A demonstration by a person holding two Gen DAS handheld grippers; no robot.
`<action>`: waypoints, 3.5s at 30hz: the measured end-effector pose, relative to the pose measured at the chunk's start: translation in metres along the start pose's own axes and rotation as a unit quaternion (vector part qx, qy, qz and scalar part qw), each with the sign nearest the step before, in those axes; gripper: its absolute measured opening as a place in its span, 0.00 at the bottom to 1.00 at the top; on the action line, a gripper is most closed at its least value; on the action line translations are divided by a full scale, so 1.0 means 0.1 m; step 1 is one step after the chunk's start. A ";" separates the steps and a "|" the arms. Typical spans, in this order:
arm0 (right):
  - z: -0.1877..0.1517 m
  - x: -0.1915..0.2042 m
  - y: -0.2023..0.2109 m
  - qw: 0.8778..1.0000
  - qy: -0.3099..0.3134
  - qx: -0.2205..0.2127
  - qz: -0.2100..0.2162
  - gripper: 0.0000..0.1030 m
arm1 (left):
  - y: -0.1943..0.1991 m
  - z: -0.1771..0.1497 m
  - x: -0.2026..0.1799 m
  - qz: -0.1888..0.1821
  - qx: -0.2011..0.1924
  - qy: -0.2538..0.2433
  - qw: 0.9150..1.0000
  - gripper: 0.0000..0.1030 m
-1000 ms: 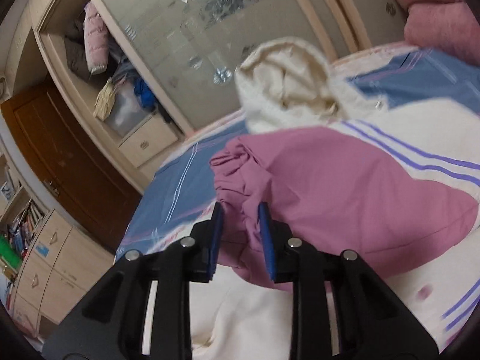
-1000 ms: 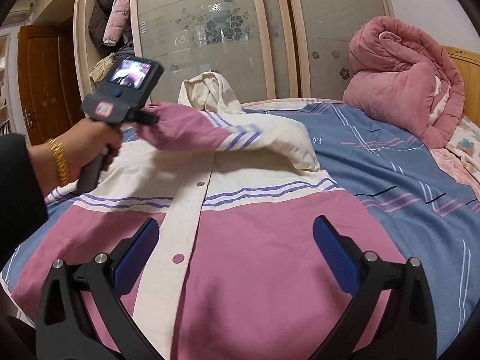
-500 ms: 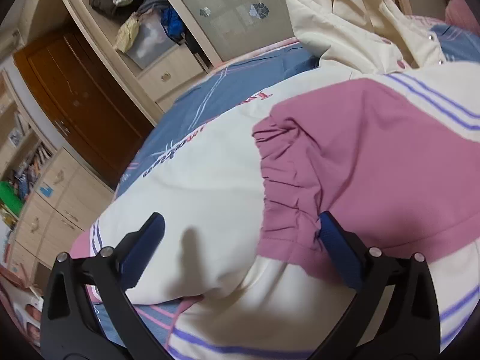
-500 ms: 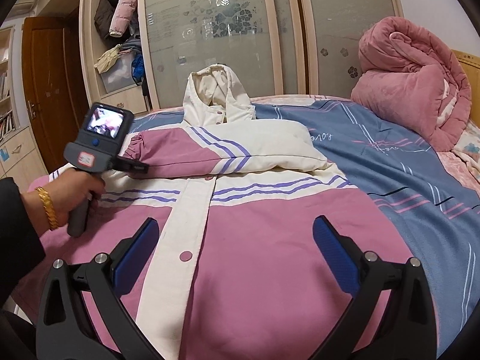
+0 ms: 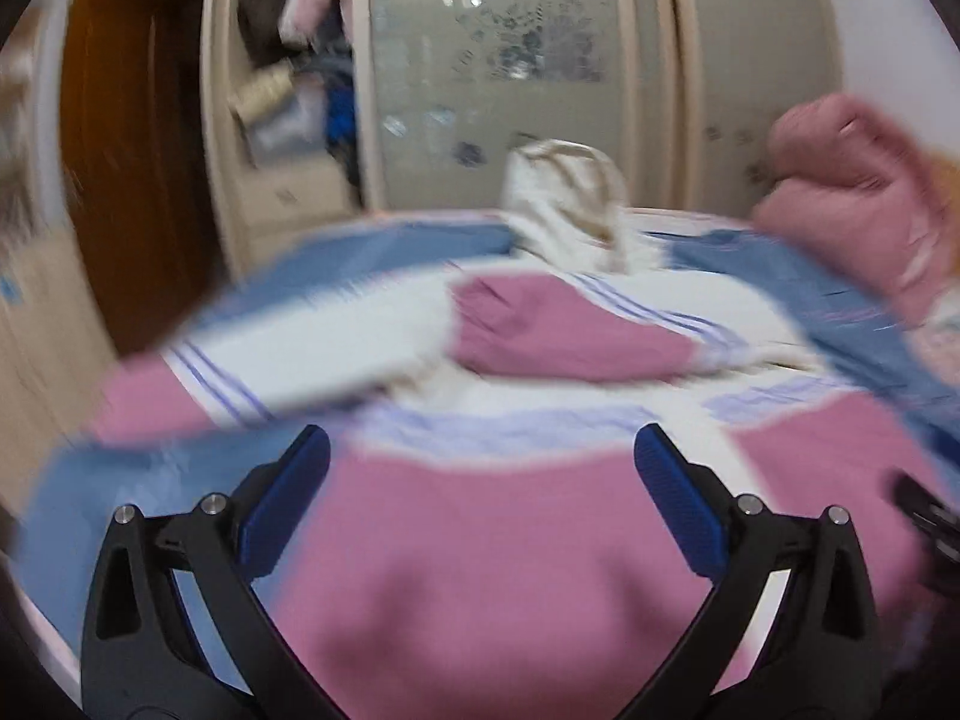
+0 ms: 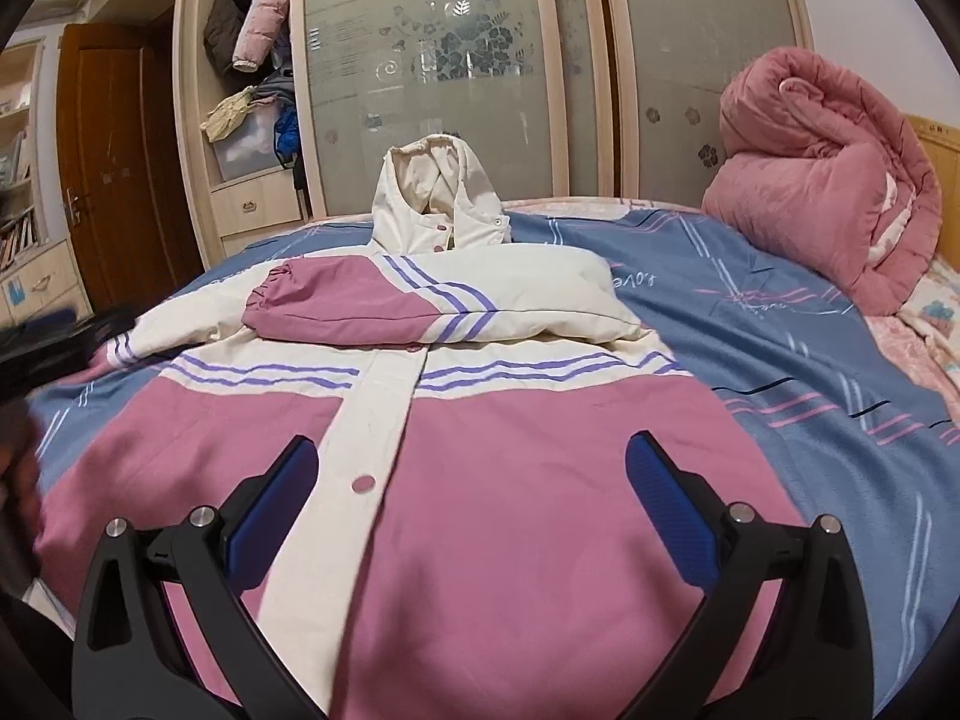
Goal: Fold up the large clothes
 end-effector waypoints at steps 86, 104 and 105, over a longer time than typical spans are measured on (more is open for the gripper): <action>-0.13 0.01 0.11 1.000 0.012 0.013 -0.024 0.99 | -1.02 -0.09 3.22 -0.113 0.066 0.465 0.876 0.98; -0.21 0.14 -0.10 0.999 0.028 0.039 -0.015 0.99 | -2.01 -0.49 3.85 -0.104 0.142 0.507 0.844 0.98; -0.22 0.16 -0.11 0.999 0.030 0.041 -0.014 0.99 | -2.04 -0.51 3.87 -0.104 0.144 0.513 0.840 0.98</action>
Point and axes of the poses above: each gripper's, at about its wrist camera, not at the fingertips, and y roughly against the way its jaws point, x to its left, z to its top, the point moved 9 cm from there along -y, roughly the way its jaws point, and after that the axes turned 10 degrees about z, right-handed, at the moved point
